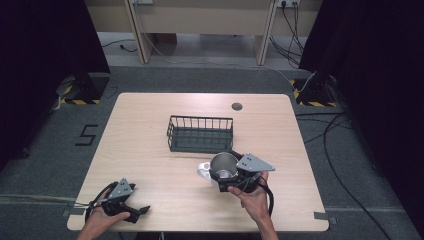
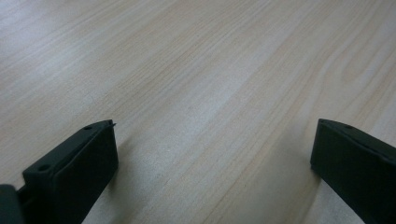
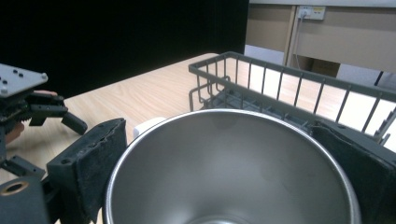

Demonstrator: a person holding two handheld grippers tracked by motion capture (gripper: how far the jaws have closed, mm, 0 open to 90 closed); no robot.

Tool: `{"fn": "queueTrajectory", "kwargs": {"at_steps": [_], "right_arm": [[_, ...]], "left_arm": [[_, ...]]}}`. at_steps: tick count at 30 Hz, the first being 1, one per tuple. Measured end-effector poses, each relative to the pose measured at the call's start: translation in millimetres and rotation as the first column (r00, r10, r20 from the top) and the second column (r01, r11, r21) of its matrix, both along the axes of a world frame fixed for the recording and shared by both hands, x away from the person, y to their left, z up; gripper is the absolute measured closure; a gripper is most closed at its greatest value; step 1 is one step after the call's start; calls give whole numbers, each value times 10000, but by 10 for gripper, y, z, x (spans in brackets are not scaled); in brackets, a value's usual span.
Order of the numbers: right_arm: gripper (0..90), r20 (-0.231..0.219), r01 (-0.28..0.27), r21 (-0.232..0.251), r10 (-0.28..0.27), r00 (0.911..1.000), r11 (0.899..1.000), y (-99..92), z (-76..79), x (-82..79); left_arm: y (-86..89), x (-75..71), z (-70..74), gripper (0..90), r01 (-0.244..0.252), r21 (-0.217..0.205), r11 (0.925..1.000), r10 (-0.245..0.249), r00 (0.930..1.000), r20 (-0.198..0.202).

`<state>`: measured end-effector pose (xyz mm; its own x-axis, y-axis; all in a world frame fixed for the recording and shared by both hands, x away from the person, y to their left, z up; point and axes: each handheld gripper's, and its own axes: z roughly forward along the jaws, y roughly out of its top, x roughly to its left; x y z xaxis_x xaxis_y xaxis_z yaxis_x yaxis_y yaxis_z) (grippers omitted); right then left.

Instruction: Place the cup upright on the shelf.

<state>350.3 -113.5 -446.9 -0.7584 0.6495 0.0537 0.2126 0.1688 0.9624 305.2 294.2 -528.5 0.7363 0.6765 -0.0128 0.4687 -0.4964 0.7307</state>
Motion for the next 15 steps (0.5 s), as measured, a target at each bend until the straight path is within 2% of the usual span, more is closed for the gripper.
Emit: {"fn": "queueTrajectory", "kwargs": {"at_steps": [15], "right_arm": [[64,8,-3,-100,3,10000,9999,80,308,217]], "left_arm": [[0,0,0,0,1,2,10000,-1,10000,-2]]}}
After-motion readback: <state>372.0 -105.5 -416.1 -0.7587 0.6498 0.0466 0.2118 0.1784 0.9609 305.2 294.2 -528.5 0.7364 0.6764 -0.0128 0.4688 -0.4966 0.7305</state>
